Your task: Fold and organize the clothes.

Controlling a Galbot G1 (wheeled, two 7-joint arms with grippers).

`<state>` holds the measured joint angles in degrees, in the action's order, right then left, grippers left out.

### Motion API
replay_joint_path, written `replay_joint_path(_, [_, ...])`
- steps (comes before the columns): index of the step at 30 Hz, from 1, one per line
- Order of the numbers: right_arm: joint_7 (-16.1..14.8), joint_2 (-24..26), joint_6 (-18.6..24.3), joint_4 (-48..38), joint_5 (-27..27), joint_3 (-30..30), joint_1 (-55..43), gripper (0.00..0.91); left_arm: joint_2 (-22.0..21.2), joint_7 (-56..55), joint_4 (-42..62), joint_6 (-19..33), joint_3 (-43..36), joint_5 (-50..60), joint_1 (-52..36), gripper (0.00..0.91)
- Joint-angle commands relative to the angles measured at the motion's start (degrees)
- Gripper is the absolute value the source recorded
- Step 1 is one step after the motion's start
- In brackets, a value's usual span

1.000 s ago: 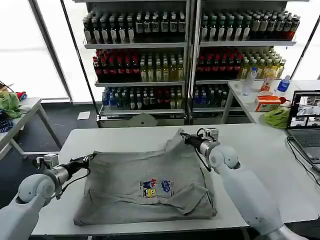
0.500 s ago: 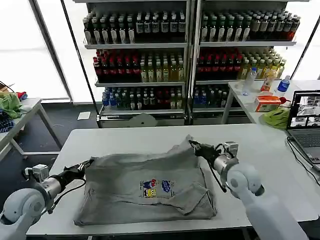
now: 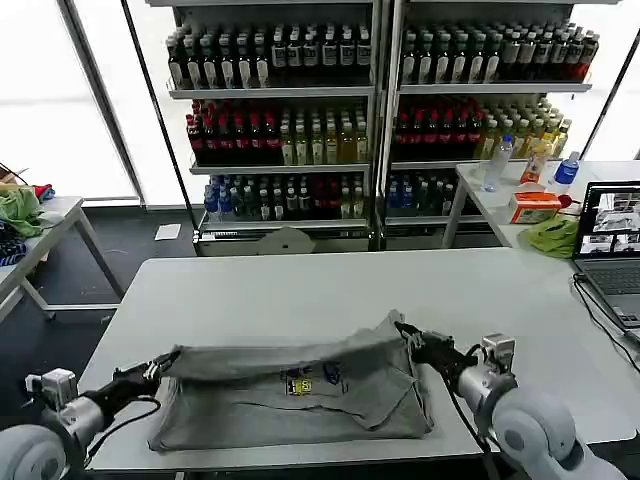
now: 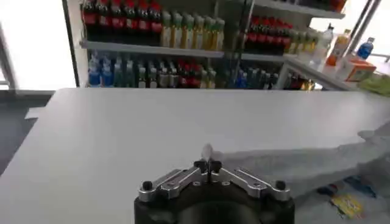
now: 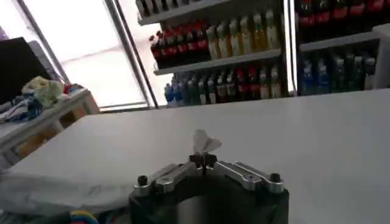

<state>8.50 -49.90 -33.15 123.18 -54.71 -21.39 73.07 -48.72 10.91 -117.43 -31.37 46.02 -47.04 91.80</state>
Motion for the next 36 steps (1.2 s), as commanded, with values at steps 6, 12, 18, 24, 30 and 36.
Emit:
replay_joint_path(6, [-2.1, 1.7, 0.0, 3.1, 7.8, -2.0, 12.6, 0.907, -4.1, 1.1, -4.0, 1.1, 0.7, 9.2, 13.3, 0.907])
replay_joint_path(12, [-2.0, 1.9, 0.1, 5.1, 7.6, -4.3, 12.3, 0.907, -4.2, 0.5, -6.3, 0.1, 2.5, 8.9, 13.1, 0.907])
replay_joint_path(18, [-2.2, 1.2, 2.5, 7.8, 7.6, -10.6, 11.3, 0.907, -5.6, -2.3, -8.5, -0.1, 7.6, 6.2, 12.6, 0.907])
replay_joint_path(24, [-7.4, 0.0, 19.3, 3.3, 19.0, -12.1, 11.8, 0.907, -8.4, -6.4, -8.8, 4.4, 8.6, 5.0, 11.4, 0.907])
replay_joint_path(30, [-11.9, -3.9, 38.6, -3.9, 24.9, -12.8, 14.0, 0.907, -14.8, -11.4, -7.5, 13.3, 3.2, 5.5, 11.2, 0.907])
replay_joint_path(36, [-12.8, -5.3, 41.2, -6.8, 25.2, -14.1, 16.1, 0.907, -19.8, -13.9, -5.6, 18.0, -0.5, 7.3, 11.2, 0.907])
